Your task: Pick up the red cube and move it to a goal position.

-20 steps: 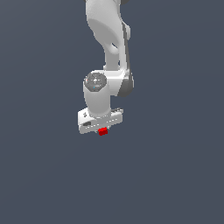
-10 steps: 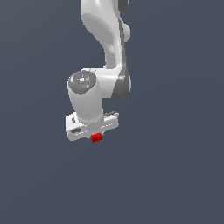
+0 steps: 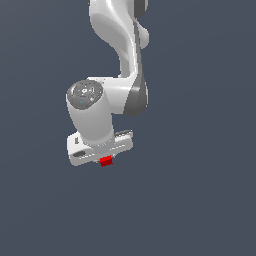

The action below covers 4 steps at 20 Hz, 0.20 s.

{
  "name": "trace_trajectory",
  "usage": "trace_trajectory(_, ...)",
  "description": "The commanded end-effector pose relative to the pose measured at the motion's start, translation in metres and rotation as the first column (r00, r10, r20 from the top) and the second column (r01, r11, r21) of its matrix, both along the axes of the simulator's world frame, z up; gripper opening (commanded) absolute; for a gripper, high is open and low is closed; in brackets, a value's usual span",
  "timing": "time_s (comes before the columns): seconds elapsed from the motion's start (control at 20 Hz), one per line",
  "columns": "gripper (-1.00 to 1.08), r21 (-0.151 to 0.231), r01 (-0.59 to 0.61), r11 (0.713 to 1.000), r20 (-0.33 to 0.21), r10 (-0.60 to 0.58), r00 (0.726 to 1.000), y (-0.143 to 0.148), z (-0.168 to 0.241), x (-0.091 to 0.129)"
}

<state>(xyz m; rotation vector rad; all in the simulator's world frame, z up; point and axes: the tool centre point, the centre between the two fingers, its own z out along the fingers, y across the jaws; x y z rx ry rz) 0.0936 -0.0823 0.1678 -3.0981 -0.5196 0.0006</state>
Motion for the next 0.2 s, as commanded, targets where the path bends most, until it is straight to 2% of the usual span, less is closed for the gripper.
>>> trace_trajectory(0.0, -1.0, 0.0, 0.0, 1.0, 0.0, 0.0, 1.0, -0.001, 0.0021, 0.0028)
trace_trajectory(0.15, -1.0, 0.0, 0.0, 1.0, 0.0, 0.0, 1.0, -0.0014, 0.0026, 0.0037)
